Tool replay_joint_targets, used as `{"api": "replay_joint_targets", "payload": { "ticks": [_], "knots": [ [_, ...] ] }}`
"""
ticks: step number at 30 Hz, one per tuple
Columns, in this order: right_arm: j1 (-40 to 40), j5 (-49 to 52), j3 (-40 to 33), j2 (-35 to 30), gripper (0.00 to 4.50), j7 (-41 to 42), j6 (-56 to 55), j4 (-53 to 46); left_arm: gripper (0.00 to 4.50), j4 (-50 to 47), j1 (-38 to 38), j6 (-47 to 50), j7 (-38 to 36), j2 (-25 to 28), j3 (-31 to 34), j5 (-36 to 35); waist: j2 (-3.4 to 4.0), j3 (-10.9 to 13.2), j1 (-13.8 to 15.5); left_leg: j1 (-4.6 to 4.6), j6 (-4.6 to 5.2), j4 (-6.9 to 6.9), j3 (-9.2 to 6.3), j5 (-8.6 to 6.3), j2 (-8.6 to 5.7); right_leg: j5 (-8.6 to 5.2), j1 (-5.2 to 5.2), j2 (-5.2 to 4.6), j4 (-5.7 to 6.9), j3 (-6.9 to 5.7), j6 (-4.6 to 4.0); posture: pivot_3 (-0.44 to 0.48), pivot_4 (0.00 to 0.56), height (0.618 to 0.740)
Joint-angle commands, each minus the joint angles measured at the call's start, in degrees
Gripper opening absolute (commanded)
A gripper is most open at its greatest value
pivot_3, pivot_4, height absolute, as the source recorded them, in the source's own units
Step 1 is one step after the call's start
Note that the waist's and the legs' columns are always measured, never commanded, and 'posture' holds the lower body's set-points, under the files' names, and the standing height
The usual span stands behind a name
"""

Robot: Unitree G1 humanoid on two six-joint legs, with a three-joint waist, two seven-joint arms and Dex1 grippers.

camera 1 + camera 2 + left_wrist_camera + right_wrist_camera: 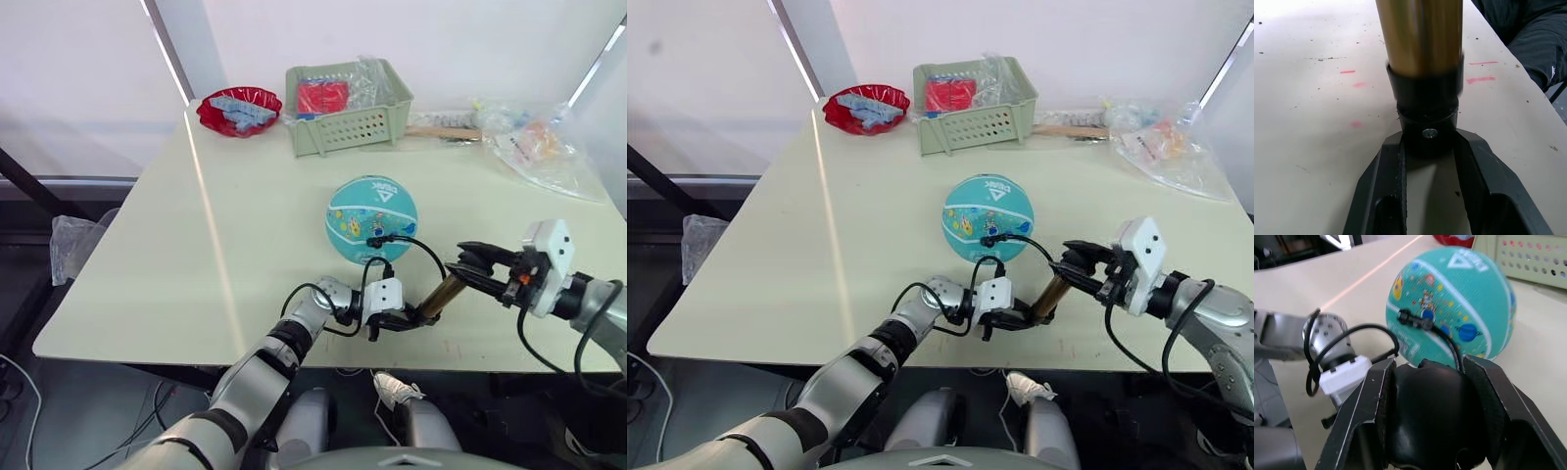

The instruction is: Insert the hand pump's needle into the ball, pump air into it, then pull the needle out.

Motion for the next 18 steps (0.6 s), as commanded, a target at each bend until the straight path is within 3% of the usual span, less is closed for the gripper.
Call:
{"api": "replay_joint_targets", "payload": {
  "ticks": [1,9,18],
  "knots": [
    [-3.37,7.17,-8.34,-2.84,1.83,0.26,2.77,-2.36,1.01,4.13,2.65,2.55,0.43,1.8,-1.71,3.7,0.02,0.03,0.02,-0.01,0.0,0.0,0.0,0.0,0.0,0.0,0.0,0.01,0.0,-0.01,0.0,0.0,0.15,0.737],
    [-12.15,20.21,-16.73,-9.39,1.83,-1.44,10.39,-0.17,1.01,4.2,2.55,2.59,0.5,1.3,-1.76,3.86,0.28,0.28,0.05,-0.09,0.0,0.02,-0.02,0.0,-0.03,0.02,-0.02,-0.04,-0.01,-0.03,0.02,0.0,0.15,0.737],
    [-15.64,25.26,-20.74,-13.96,1.83,-2.13,14.38,2.14,1.01,4.34,2.44,2.63,0.57,1.18,-1.64,3.8,0.33,0.3,0.01,-0.1,0.01,0.03,-0.01,0.0,-0.02,0.02,-0.02,-0.1,-0.01,-0.02,0.02,0.0,0.15,0.737]
  ]
}}
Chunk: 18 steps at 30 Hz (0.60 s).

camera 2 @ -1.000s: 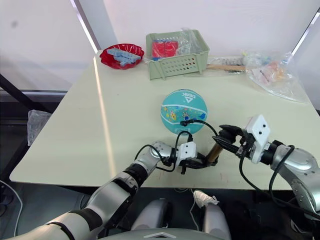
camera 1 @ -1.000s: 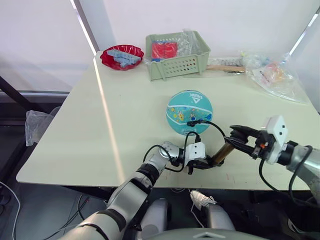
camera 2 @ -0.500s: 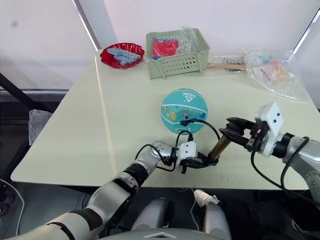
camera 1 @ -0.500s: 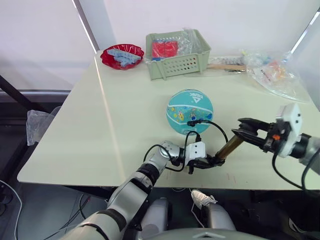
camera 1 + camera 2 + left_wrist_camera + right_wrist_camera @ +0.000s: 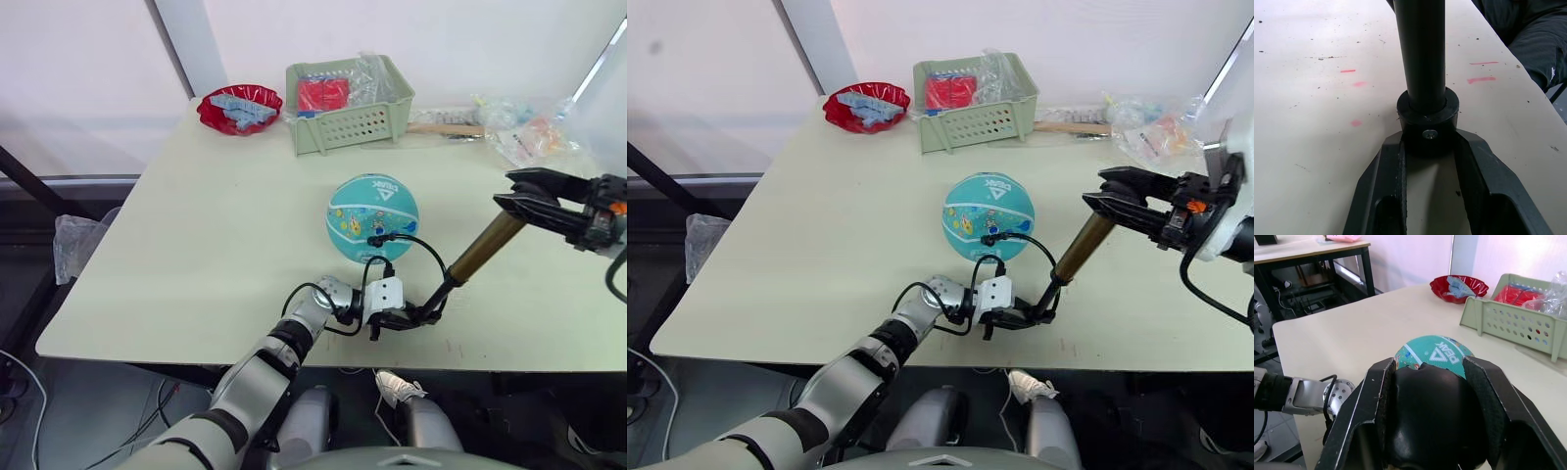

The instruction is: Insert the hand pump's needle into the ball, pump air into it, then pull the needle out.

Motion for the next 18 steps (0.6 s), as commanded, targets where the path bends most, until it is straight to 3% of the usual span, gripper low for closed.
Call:
{"api": "replay_joint_targets", "payload": {
  "ticks": [1,9,18],
  "knots": [
    [-2.55,2.72,-4.93,-1.79,1.83,-0.48,-0.25,0.55,1.01,4.46,2.48,2.67,0.66,1.41,-1.9,3.83,0.0,0.0,-0.02,0.0,0.0,0.0,0.01,0.0,0.0,0.0,0.0,-0.01,0.0,0.01,0.0,0.0,0.15,0.737],
    [-1.44,1.44,-2.31,-1.62,1.83,0.36,-0.36,0.06,1.01,4.43,2.47,2.73,0.56,1.47,-1.96,3.89,0.02,0.0,-0.02,0.0,0.0,0.0,0.01,0.0,-0.01,0.0,0.0,-0.12,0.0,0.01,0.0,0.0,0.15,0.737],
    [3.39,-4.4,6.41,5.4,1.83,0.29,-3.95,-3.32,1.01,4.41,2.46,2.68,0.37,2.05,-1.89,3.95,-0.06,-0.1,-0.16,0.1,0.0,0.0,0.0,0.0,0.02,0.0,0.03,0.02,0.02,0.02,0.0,0.0,0.15,0.737]
  ]
}}
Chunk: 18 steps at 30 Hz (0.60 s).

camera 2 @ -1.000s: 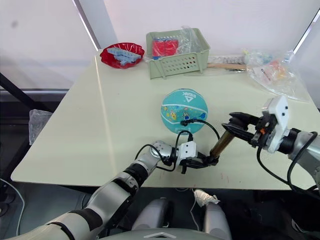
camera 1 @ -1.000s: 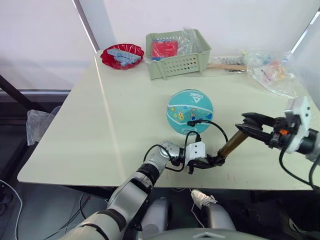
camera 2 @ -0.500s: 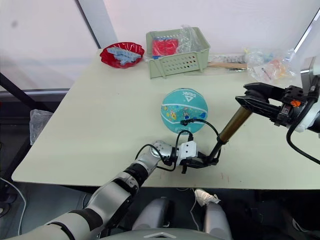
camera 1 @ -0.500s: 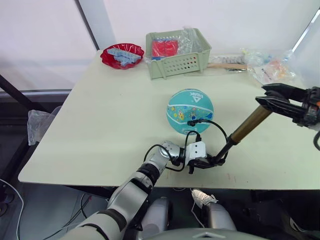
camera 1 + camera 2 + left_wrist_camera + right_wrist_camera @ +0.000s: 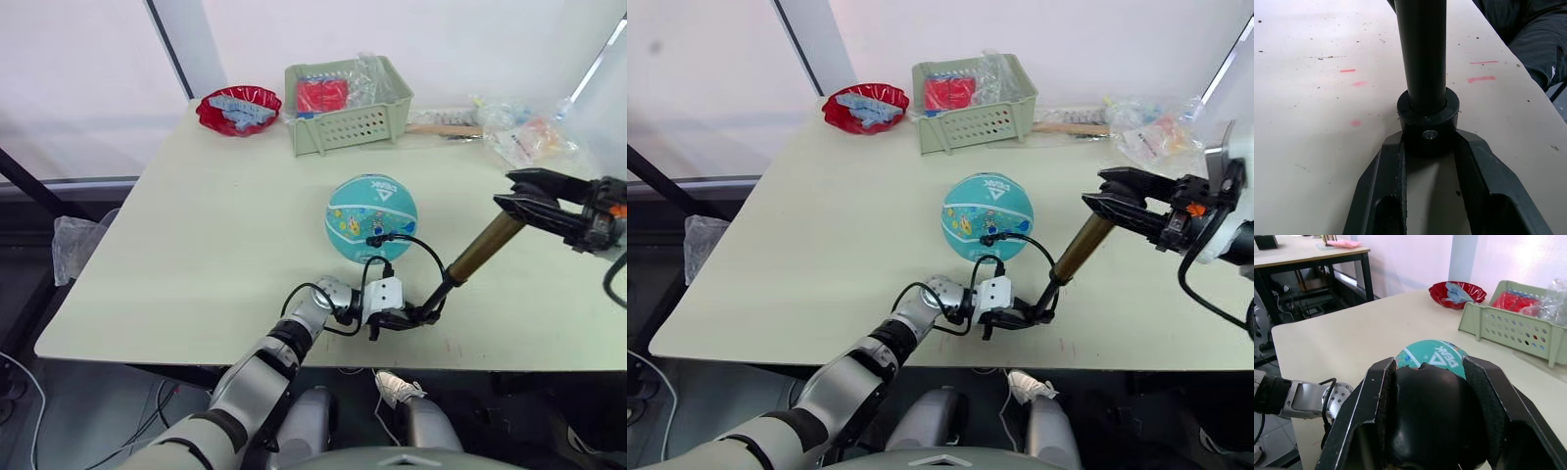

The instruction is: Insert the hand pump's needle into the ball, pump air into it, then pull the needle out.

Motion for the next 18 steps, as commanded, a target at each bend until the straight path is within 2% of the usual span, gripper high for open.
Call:
{"api": "replay_joint_targets", "payload": {
  "ticks": [1,7,10,18],
  "knots": [
    [1.98,-1.98,4.72,2.88,1.83,-0.16,-1.05,-1.76,1.01,4.42,2.36,2.66,0.31,1.72,-1.9,3.85,-0.04,-0.03,-0.05,0.03,0.0,0.0,0.0,0.0,0.01,0.0,0.0,0.01,0.0,0.01,0.0,0.0,0.15,0.737],
    [5.56,-8.32,9.76,7.16,1.83,0.61,-5.32,-2.14,1.01,4.52,2.21,2.53,0.3,1.78,-1.9,3.9,-0.14,-0.15,-0.09,0.07,0.0,0.0,0.0,0.0,0.04,0.0,0.02,0.08,0.01,0.02,0.0,0.0,0.15,0.737],
    [9.45,-16.47,14.94,7.8,1.83,1.29,-9.09,-0.67,1.01,4.5,2.2,2.54,0.28,1.76,-1.9,3.9,-0.21,-0.24,-0.09,0.07,0.0,0.0,-0.01,0.0,0.05,-0.01,0.02,0.1,0.01,0.02,-0.01,0.0,0.15,0.737],
    [14.3,-25.24,22.34,15.1,1.83,0.72,-16.18,3.09,1.01,4.46,2.39,2.65,0.31,1.68,-1.85,3.94,-0.44,-0.52,-0.12,0.15,-0.01,-0.02,0.0,-0.01,0.1,-0.01,0.06,0.18,0.01,0.04,-0.01,0.0,0.15,0.737]
  ]
}}
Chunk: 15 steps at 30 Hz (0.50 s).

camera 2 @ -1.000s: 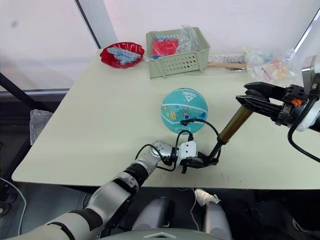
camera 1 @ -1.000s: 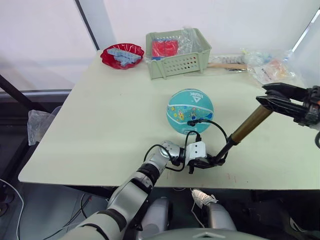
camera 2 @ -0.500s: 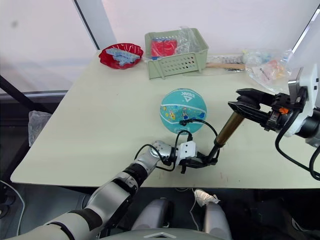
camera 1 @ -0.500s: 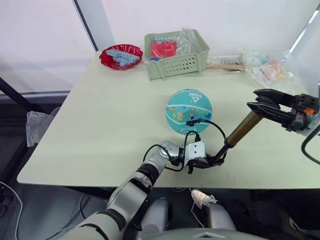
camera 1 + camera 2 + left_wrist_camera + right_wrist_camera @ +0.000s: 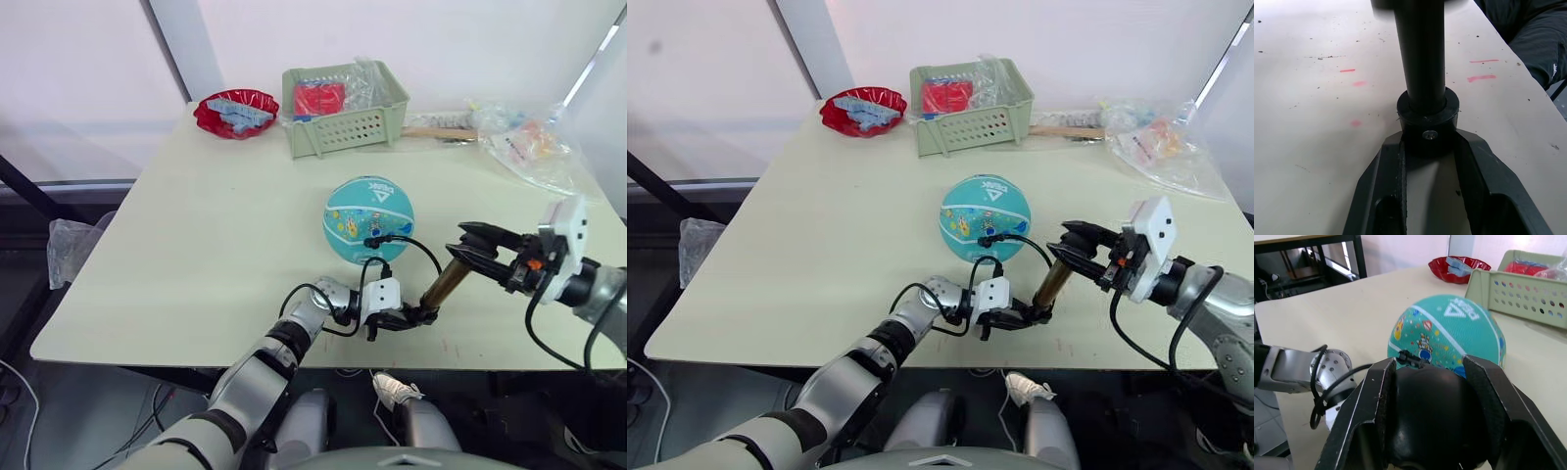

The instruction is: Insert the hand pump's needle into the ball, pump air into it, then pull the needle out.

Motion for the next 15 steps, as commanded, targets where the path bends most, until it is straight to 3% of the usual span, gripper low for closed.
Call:
{"api": "replay_joint_targets", "payload": {
  "ticks": [1,8,15],
  "knots": [
    [3.05,-3.94,5.97,2.89,1.83,0.32,-0.76,3.06,1.01,4.19,2.17,2.59,0.05,1.4,-1.82,3.58,0.0,-0.01,0.01,0.01,0.0,-0.01,0.0,0.0,0.0,0.0,0.0,0.0,0.0,0.0,0.0,0.0,0.15,0.737],
    [3.62,-8.03,8.3,5.87,1.64,1.37,-4.37,4.31,1.01,4.27,2.19,2.57,0.02,1.43,-1.8,3.62,0.05,-0.04,-0.03,0.12,0.0,-0.03,0.01,0.0,0.01,0.0,0.1,0.06,0.0,0.02,0.0,0.0,0.15,0.737],
    [0.38,-2.21,2.01,4.87,1.64,1.3,-1.59,0.91,1.01,4.47,2.19,2.39,-0.1,1.57,-1.82,3.72,0.09,0.08,-0.02,0.61,-0.01,-0.22,0.01,-0.01,0.06,-0.15,0.5,0.05,-0.05,0.03,0.19,0.0,0.15,0.737]
  ]
}}
